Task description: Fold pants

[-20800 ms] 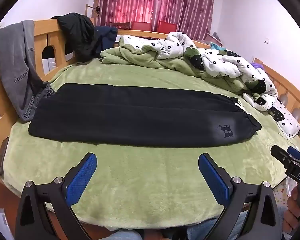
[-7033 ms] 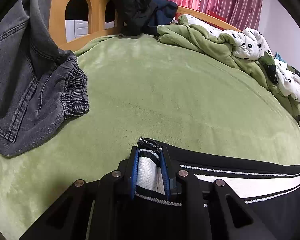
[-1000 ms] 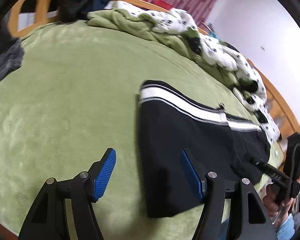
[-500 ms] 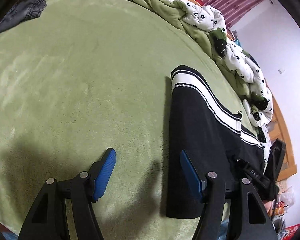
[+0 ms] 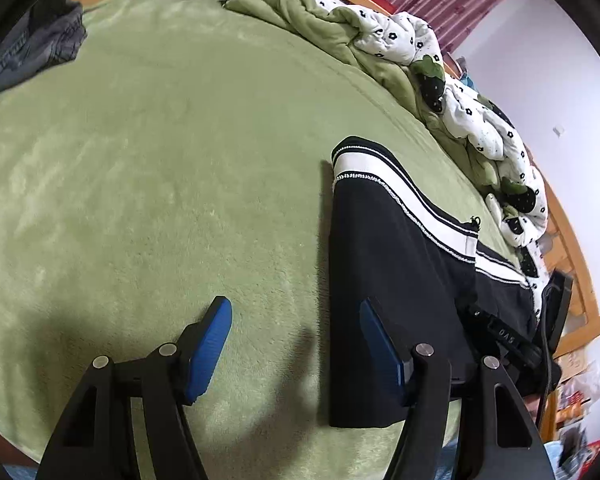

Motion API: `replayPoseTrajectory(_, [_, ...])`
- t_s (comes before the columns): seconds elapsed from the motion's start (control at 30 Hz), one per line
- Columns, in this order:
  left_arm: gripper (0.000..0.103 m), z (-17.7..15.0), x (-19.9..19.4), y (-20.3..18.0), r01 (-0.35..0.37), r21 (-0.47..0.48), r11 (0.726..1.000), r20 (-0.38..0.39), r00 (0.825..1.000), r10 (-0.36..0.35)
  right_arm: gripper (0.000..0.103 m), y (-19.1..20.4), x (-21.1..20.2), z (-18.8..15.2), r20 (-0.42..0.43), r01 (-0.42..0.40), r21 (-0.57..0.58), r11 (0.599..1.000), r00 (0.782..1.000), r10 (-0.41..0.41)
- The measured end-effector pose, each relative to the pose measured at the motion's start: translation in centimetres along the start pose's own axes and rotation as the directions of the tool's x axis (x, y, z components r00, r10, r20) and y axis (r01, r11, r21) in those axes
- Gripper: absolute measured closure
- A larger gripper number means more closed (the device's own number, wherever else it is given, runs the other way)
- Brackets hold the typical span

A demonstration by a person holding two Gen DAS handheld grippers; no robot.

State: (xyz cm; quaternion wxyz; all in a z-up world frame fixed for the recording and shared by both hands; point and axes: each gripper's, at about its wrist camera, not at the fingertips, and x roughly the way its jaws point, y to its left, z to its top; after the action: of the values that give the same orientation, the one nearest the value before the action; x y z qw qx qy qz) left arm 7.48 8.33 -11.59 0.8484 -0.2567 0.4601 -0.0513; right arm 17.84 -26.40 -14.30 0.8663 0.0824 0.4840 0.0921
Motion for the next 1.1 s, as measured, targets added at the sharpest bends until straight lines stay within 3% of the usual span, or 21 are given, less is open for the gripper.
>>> replayPoseTrajectory(0.63, [0.039, 0.4, -0.9, 1.1, 0.049, -0.031, 0.998, -0.003, 0.999, -0.049, 0.090, -0.5, -3.4, 1.0, 0.095, -0.014, 0.028, 1.000, 0.995, 0.011])
replayPoseTrajectory(1.1, [0.039, 0.3, -0.8, 1.5, 0.061, -0.027, 0.998, -0.020, 0.998, -0.062, 0.090, -2.9, -4.1, 1.8, 0.107, 0.057, 0.078, 0.995, 0.992, -0.065])
